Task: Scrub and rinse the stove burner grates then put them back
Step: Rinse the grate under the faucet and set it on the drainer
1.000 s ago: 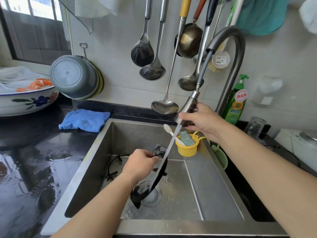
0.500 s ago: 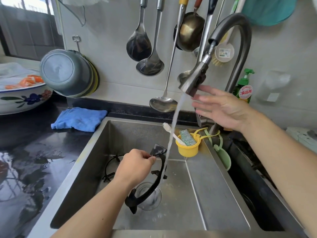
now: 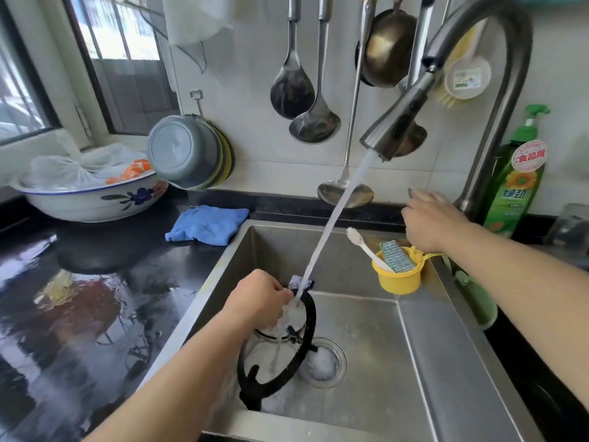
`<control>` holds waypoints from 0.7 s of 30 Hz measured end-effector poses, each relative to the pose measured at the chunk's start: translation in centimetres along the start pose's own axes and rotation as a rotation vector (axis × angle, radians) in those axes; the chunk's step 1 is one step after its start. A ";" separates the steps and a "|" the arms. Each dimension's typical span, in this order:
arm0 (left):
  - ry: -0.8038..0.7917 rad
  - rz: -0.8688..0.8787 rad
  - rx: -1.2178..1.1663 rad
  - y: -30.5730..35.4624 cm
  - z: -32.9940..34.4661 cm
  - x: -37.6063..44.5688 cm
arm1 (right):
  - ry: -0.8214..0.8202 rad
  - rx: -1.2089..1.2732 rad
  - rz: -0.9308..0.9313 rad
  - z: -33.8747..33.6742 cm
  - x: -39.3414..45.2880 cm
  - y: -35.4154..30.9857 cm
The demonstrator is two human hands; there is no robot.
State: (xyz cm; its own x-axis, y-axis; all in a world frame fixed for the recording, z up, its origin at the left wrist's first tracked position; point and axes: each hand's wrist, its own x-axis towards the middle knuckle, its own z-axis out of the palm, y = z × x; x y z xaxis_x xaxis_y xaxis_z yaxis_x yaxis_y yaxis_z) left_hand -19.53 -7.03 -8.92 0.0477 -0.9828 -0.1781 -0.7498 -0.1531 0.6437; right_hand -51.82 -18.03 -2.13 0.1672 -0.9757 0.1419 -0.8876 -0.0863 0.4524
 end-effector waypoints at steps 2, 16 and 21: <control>0.012 -0.026 0.032 -0.2 -1.7 0.6 | -0.048 0.008 0.016 -0.1 0.0 -0.4; 0.036 0.033 0.150 -0.2 -4.2 -2.1 | -0.147 -0.052 0.229 -0.1 -0.4 -0.7; 0.065 -0.113 -0.124 0.2 -4.7 -3.6 | -0.118 0.425 0.107 -4.1 -4.4 -4.1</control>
State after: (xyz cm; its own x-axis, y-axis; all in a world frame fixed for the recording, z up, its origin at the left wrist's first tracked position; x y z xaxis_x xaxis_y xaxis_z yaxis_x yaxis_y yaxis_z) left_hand -16.80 -4.03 -4.67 0.1722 -0.9627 -0.2088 -0.6503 -0.2703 0.7099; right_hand -47.13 -12.60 -1.03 0.0361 -0.9978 0.0554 -0.9988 -0.0342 0.0355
